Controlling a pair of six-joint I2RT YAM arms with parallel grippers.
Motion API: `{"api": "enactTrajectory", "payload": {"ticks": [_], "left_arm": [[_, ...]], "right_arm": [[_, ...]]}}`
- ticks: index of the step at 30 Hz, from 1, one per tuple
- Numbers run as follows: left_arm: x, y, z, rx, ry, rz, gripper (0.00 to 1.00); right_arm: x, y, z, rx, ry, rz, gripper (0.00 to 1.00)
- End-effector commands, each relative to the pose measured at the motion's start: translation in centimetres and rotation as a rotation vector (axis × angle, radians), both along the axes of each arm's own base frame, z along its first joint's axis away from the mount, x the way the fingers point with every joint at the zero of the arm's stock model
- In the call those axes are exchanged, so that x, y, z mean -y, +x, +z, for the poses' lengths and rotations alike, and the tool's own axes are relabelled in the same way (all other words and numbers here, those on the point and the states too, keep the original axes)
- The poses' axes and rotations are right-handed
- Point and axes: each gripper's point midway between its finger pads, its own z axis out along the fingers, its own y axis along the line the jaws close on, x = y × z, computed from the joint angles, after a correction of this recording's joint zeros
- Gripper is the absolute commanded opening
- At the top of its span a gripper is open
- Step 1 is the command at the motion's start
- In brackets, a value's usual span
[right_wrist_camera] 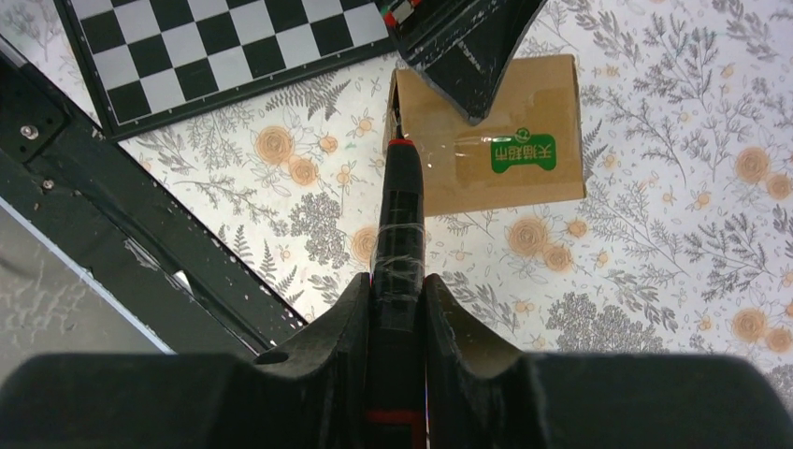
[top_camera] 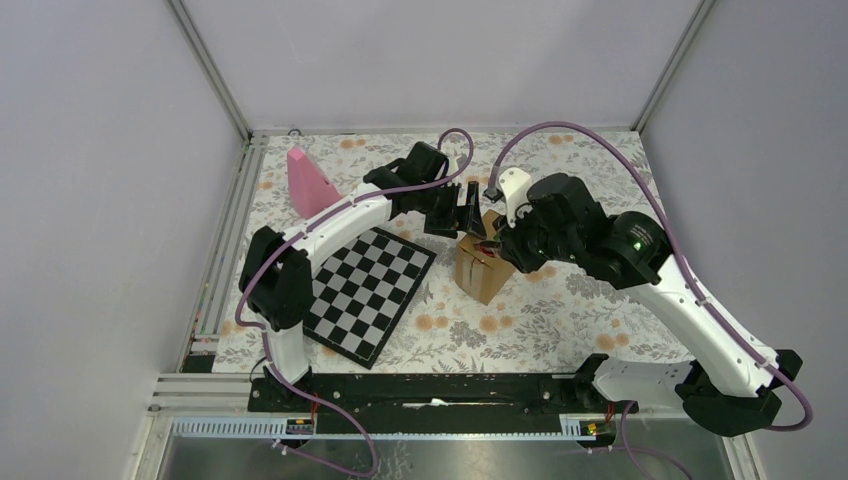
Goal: Unpack the express box
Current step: Cut the express box at the center of the board.
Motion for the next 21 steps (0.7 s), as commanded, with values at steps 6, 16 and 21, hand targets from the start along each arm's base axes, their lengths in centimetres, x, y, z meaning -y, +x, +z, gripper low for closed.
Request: {"api": "enactTrajectory", "payload": {"ticks": [6,16,21], "left_arm": [[-1.7,0.9,-3.4,-0.005,0.128,0.030,0.84],[-1.7,0.8,-3.3,-0.004,0.128,0.028,0.84],[-1.7,0.8,-3.3,-0.004,0.127,0.028,0.84]], "right_arm": [[0.3,-1.3,-1.1,-0.043,-0.029,0.025,0.00],[0.4,-1.2,-1.7,-0.036,-0.067,0.024,0.00],[0.5,-1.0,-1.9,-0.021,-0.089,0.014,0.00]]}}
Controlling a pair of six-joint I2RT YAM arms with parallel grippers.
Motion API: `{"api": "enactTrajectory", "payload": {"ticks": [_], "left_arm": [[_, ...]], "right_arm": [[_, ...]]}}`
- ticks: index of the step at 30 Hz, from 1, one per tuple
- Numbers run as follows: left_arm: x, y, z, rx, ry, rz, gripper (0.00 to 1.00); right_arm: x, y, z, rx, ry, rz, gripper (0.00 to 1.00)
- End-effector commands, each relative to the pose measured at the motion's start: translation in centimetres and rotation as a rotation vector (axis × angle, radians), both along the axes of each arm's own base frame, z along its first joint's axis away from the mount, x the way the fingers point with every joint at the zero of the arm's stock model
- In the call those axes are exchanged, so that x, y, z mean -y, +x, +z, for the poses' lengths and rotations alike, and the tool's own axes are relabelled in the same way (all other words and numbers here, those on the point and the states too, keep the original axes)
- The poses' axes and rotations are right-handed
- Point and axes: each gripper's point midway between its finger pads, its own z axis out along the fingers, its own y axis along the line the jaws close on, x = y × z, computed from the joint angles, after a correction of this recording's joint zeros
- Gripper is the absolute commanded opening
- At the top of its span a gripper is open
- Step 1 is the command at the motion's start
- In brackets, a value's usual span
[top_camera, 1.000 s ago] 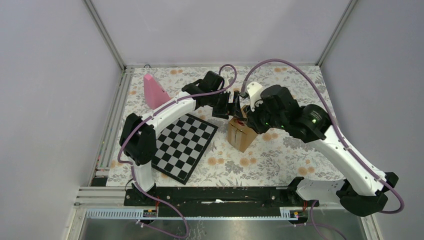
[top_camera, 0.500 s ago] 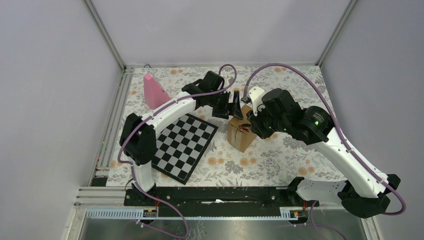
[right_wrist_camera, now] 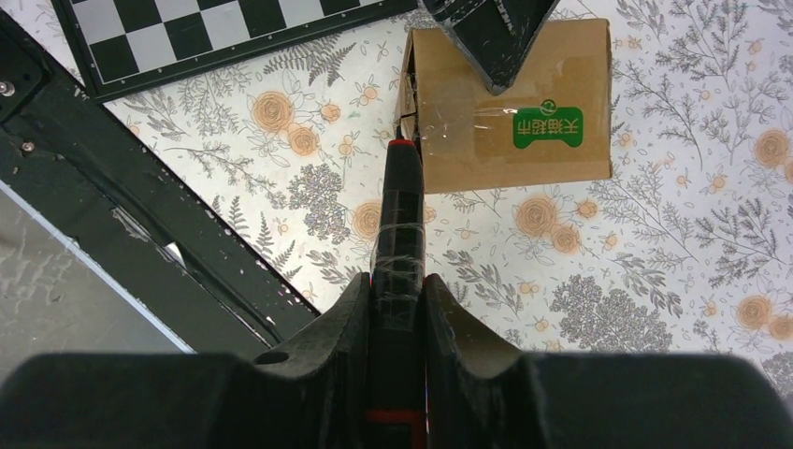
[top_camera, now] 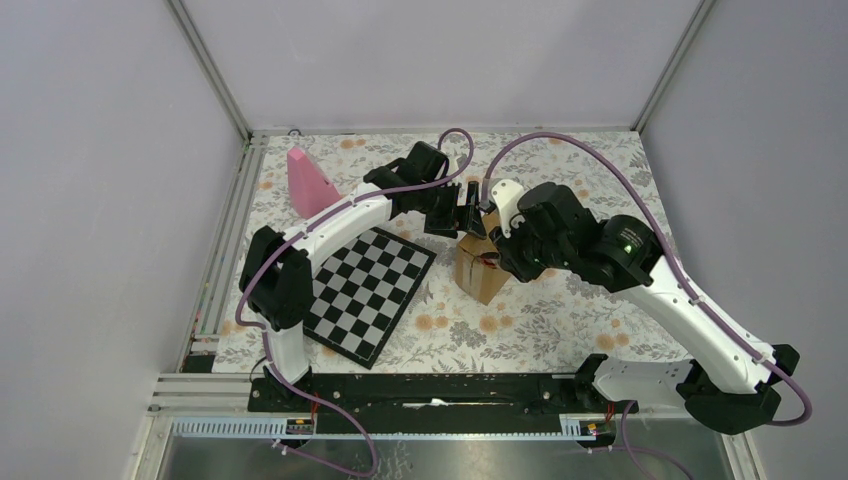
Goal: Unpack the express box
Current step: Cut the express box at the center of the board.
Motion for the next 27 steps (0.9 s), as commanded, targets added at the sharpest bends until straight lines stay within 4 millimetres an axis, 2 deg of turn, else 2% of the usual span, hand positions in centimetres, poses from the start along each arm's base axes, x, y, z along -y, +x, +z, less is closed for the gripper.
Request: {"api": "enactTrajectory", "payload": {"ticks": [1,18,27], "left_arm": [[-1.7,0.8,-3.3,-0.004,0.125,0.027,0.84],[-1.6,0.7,-3.2,-0.009,0.120,0.025,0.84],[-1.4,0.6,-3.1,-0.018,0.110,0.023,0.84]], "right_arm": [[0.3,0.2,-0.1,0.026,-0.035,-0.012,0.00],[0.8,0.6,-1.1,0.041,-0.103,-0.031,0.00],[0.2,0.6,-3.2,0.009,-0.147,-0.016,0.00]]}}
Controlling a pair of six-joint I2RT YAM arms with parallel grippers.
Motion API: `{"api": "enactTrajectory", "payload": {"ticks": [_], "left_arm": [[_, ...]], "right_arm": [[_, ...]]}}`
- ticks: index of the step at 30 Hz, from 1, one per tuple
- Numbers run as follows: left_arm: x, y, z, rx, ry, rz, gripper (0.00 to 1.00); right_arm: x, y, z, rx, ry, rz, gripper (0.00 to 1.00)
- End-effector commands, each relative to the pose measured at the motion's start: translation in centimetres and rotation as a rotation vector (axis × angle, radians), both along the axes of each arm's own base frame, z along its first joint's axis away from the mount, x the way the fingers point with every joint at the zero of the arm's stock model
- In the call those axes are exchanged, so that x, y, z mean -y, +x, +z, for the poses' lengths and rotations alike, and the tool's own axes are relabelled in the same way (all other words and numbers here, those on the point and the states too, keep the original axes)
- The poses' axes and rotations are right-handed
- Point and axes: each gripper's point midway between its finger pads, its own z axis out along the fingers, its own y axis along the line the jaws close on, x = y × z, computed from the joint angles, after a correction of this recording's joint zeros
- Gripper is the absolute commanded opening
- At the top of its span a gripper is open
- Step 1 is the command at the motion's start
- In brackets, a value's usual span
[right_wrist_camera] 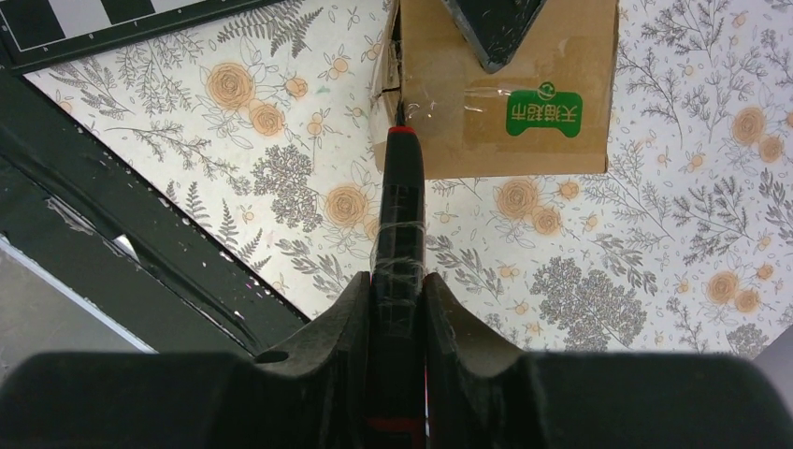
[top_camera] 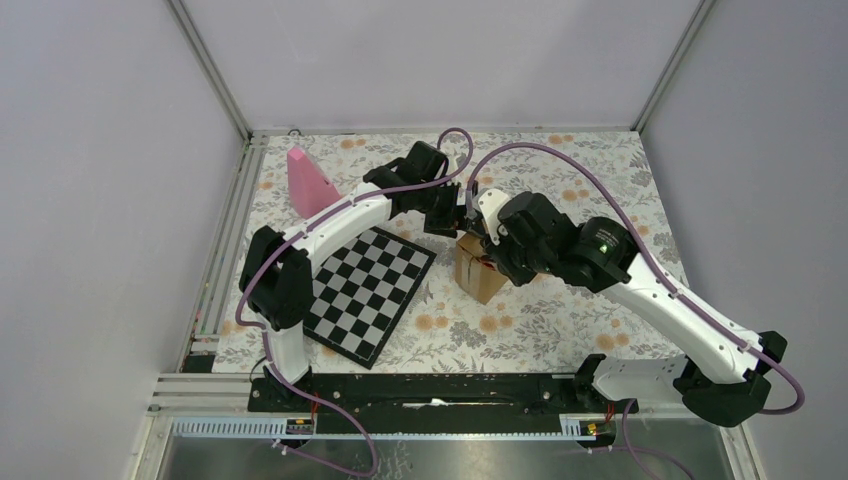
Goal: Unpack the express box
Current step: Cut the express box at the center of the board.
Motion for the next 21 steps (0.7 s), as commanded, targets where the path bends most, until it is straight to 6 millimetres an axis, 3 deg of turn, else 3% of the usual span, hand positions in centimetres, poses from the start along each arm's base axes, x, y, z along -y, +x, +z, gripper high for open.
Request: {"api": "enactTrajectory", "payload": {"ticks": [1,17,21], "left_arm": [[-1.3,0.6,-3.1,-0.015,0.108,0.021,0.84],[-0.5,-0.1,-3.2,-0.032,0.093,0.014,0.83],[-0.5,-0.1,-3.1,-0.034,0.090,0.017,0.82]], "right_arm": [[-0.1,0.2,-0.9,0.000,-0.032,-0.004,0.00],[-3.2,2.3,2.4,0.139,0.169,0.003,0.00],[-3.2,2.5,2.0,0.144,0.158,-0.006,0.00]]}}
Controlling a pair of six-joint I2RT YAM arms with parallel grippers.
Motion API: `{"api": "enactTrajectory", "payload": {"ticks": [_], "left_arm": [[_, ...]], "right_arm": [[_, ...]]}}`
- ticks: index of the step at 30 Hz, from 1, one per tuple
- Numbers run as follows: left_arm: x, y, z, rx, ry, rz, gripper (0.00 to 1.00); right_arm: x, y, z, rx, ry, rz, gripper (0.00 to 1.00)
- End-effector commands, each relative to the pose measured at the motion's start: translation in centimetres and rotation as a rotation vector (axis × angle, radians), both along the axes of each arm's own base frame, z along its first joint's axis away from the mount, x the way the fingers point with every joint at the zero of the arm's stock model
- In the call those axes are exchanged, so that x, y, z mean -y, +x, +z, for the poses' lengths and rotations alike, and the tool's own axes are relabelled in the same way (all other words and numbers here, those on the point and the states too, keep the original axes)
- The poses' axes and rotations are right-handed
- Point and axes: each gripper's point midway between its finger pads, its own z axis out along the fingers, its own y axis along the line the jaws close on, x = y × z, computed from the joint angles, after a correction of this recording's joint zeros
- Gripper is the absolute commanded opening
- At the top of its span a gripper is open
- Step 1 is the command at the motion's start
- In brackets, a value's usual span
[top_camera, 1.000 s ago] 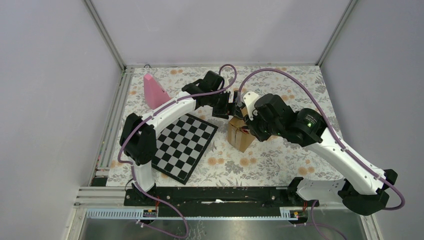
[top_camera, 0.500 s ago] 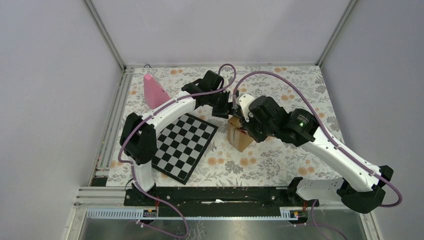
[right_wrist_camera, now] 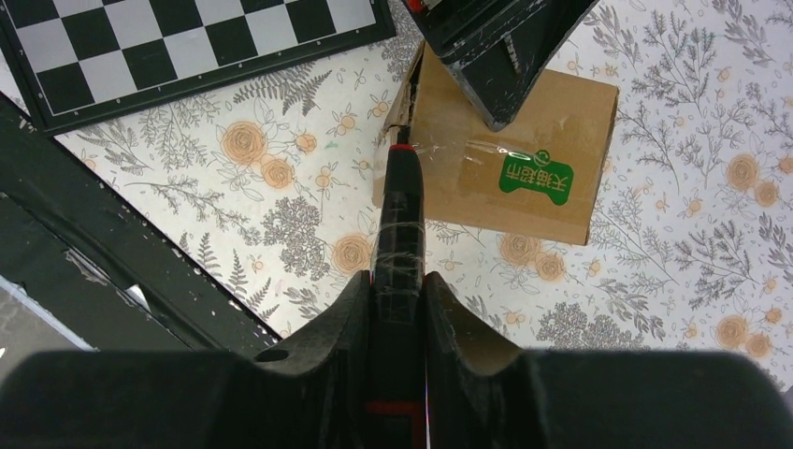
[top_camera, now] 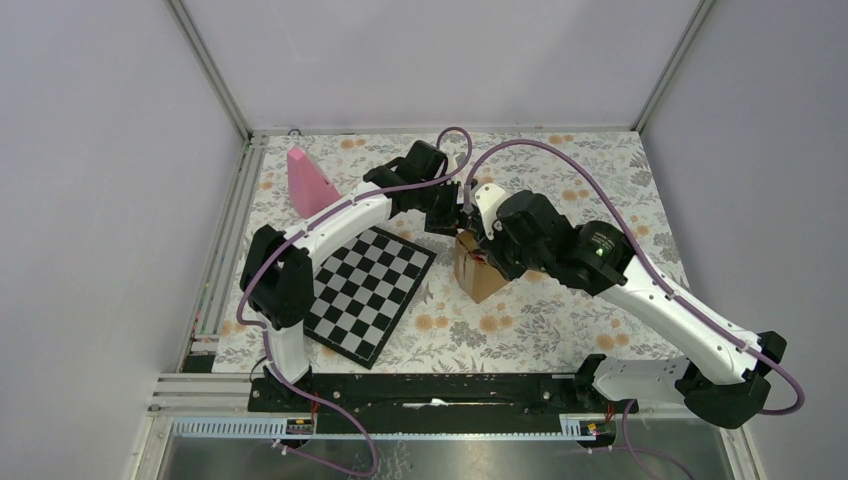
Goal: Unpack the express box
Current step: Cut the express box at the center of the board.
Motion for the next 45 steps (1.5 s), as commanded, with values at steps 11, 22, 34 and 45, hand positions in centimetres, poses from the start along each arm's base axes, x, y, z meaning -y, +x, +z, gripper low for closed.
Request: {"api": "enactTrajectory", "payload": {"ticks": [11,22,34,45], "left_arm": [[-0.4,-0.7,-3.0,-0.041,0.095,0.015,0.82],[-1.0,0.3,-3.5,-0.022,0.125,0.039,0.82],[-1.4,0.8,-3.5,-0.019,0.126,0.046,0.82],[-1.5,1.0,-3.6,-0.022,0.127,0.053,0.82]], "right_arm": [[-0.8,1.6,-0.7,0.040,0.039,-0.098,0.00],[-0.1,0.6,3.4,0.049,0.099,-0.094,0.00],[0.3,-0.8,1.5,-0.034,0.046,-0.061,0.00],[1.0,-1.2,0.7,-0.065,-0.006,-0.073,0.00]]}}
